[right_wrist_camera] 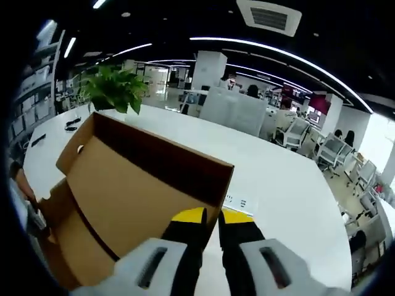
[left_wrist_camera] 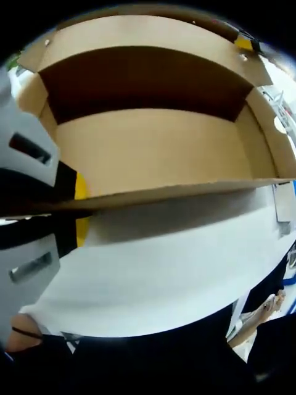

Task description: Operate the shoe box by opening the lid, removing the specified soft item, and placing it in the target area until the item is outside and the box remains undamaged.

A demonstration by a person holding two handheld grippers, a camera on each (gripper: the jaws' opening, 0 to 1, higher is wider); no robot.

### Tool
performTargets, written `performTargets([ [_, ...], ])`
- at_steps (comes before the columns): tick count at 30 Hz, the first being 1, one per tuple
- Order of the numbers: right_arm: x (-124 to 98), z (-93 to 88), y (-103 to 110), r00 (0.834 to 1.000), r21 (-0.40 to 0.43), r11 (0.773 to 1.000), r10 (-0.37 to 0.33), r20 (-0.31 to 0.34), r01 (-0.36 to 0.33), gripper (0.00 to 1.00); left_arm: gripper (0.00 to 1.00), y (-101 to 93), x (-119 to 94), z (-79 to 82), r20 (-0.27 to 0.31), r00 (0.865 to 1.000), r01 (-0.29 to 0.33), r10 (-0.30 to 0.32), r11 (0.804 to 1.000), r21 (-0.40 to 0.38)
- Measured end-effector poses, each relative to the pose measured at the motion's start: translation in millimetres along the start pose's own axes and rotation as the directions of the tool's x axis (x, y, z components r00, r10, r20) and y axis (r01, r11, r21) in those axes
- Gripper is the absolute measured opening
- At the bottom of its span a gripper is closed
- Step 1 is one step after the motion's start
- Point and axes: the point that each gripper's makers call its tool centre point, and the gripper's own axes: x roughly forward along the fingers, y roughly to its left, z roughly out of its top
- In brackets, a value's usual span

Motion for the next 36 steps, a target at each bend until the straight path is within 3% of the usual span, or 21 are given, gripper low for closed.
performTargets([
  [20, -34, 11.0, 5, 0.985, 0.060, 0.998, -0.019, 0.171, 0.008, 0.06, 0.04, -0.7, 0, 0.2, -0.005, 1.000, -0.001, 0.001, 1.000, 0.002],
  [36, -53, 10.2, 7, 0.972, 0.102, 0.995, -0.026, 0.233, 0.003, 0.04, 0.04, -2.5, 0, 0.0, -0.006, 1.000, -0.004, 0.004, 1.000, 0.003],
])
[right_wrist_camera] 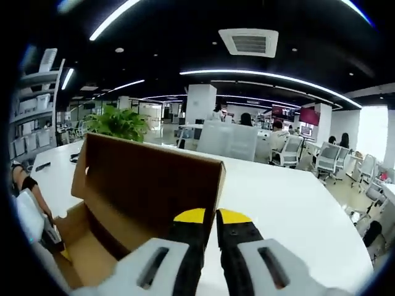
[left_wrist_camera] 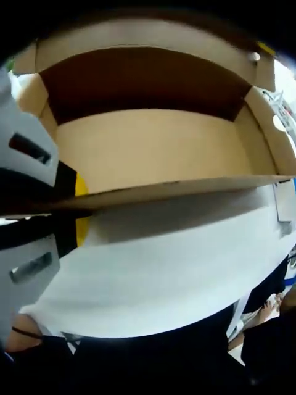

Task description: Operate the shoe box by opening the lid, removing the specified soft item, and placing it in the target area until the item is outside and the box remains undamaged.

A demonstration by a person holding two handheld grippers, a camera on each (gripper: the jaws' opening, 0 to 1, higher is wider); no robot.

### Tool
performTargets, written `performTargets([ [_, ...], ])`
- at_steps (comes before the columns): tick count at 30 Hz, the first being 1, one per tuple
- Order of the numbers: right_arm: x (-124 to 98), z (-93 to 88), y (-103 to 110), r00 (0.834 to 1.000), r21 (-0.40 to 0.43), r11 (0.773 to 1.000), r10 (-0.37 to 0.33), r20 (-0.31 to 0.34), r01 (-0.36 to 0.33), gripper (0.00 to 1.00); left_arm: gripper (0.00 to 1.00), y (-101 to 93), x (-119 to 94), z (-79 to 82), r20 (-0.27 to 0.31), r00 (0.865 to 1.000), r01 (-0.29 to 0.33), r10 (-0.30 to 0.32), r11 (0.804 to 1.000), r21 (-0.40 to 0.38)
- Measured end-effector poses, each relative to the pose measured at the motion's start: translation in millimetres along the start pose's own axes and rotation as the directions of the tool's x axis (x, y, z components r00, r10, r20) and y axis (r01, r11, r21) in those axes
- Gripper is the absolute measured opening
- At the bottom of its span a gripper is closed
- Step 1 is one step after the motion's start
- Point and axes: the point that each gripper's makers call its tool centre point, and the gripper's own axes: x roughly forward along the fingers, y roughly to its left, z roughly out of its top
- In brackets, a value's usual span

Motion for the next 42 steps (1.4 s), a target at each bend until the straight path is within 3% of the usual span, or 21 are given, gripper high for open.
performTargets([
  [42, -40, -0.5, 11, 0.997, -0.002, 1.000, -0.018, 0.073, 0.018, 0.03, 0.04, -1.4, 0, 0.0, 0.004, 1.000, 0.004, -0.004, 1.000, -0.001],
])
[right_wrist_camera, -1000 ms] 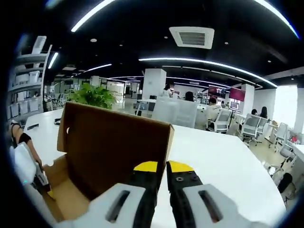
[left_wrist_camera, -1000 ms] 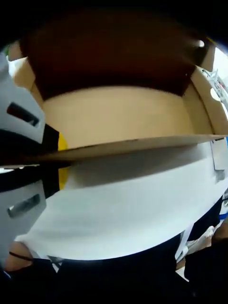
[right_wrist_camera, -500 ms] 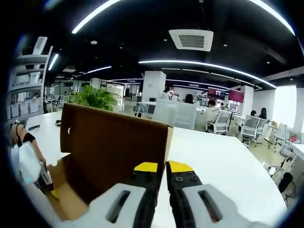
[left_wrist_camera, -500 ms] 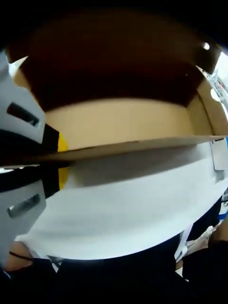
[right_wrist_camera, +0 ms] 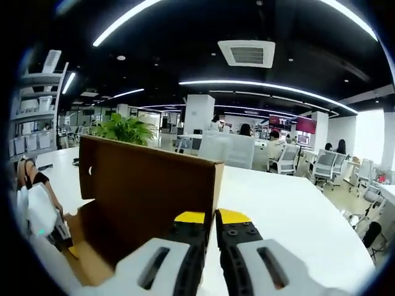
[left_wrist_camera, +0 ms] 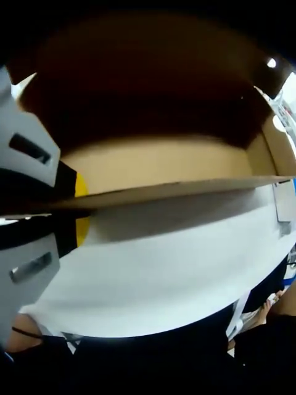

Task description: Operate the shoe box by opening the lid, removing the specified soft item, and placing it in the target area until the item is outside and the box remains undamaged.

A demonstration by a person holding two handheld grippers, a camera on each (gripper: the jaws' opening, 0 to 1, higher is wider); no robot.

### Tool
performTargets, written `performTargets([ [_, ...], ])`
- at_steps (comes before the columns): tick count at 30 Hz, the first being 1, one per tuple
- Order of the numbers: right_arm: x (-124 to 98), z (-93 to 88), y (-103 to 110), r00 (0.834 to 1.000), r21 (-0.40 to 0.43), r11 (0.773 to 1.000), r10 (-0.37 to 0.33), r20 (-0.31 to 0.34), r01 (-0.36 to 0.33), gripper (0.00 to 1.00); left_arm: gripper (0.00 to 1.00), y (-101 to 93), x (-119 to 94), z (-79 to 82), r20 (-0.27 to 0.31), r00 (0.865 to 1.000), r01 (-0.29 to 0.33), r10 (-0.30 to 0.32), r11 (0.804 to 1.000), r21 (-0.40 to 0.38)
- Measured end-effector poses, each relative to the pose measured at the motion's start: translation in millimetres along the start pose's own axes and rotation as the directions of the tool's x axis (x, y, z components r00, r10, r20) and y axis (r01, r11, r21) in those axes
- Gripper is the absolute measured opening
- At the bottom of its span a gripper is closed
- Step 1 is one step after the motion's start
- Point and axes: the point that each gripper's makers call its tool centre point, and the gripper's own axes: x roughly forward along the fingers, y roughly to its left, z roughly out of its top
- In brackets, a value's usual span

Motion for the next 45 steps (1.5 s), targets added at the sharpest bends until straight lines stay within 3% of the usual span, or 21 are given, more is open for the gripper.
performTargets([
  [45, -24, -7.8, 9, 1.000, 0.020, 1.000, -0.005, 0.022, 0.004, 0.03, 0.04, 3.8, 0, -2.2, -0.009, 1.000, -0.011, 0.011, 1.000, 0.008],
])
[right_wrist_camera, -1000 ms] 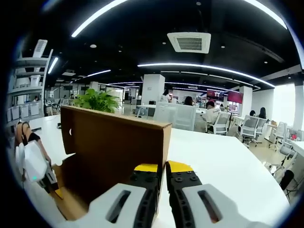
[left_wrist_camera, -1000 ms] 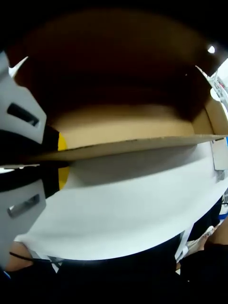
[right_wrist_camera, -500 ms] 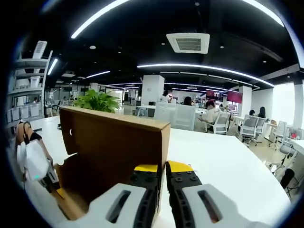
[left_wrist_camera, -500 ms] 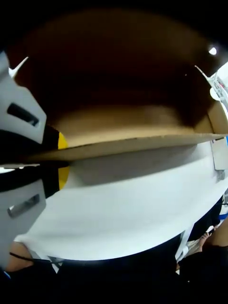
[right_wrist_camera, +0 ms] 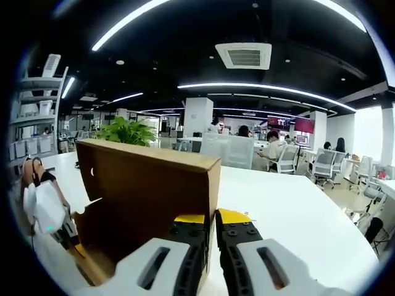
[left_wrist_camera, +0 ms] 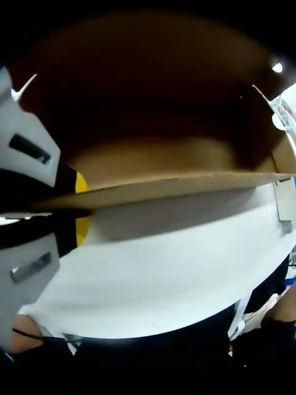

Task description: Operate the shoe box by opening the lid, removing the specified soft item, and placing it in the target area until the item is outside and the box remains undamaged.

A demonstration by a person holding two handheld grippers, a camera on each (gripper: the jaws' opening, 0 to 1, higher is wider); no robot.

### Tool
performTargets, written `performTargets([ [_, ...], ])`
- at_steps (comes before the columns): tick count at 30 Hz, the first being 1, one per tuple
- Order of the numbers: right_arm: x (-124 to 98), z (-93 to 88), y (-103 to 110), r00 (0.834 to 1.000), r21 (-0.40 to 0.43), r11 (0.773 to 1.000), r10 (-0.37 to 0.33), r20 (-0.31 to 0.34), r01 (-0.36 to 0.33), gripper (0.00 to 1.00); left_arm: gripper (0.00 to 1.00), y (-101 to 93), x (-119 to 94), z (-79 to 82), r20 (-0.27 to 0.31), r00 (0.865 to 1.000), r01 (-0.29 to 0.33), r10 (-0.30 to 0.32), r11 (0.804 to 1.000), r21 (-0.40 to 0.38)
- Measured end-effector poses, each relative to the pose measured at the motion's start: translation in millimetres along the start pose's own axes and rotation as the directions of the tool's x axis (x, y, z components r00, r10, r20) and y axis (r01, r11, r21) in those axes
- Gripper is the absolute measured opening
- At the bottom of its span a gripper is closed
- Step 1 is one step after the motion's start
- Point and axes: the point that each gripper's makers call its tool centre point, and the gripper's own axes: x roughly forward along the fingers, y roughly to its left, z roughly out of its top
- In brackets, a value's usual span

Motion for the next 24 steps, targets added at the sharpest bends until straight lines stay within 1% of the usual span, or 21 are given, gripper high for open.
performTargets([
  [24, -9.8, -4.0, 3.0, 1.000, 0.004, 1.000, -0.006, 0.030, 0.006, 0.03, 0.04, -1.1, 0.3, 0.4, -0.013, 1.000, -0.012, 0.012, 1.000, 0.002],
])
